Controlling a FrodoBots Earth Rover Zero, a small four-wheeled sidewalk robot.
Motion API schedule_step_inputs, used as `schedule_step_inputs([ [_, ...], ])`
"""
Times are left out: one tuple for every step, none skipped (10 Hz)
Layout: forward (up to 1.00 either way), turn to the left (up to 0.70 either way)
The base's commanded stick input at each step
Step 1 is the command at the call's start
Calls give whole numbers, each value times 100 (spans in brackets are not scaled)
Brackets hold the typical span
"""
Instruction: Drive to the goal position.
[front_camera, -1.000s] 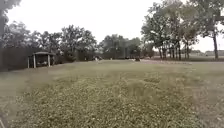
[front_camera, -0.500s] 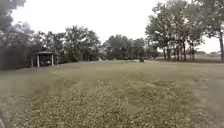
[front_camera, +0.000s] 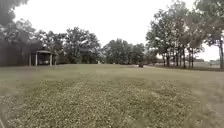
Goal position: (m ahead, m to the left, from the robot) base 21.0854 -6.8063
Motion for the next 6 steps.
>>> schedule_step_inputs([
  [70, 0],
  [70, 0],
  [70, 0],
  [70, 0],
  [70, 0],
  [70, 0],
])
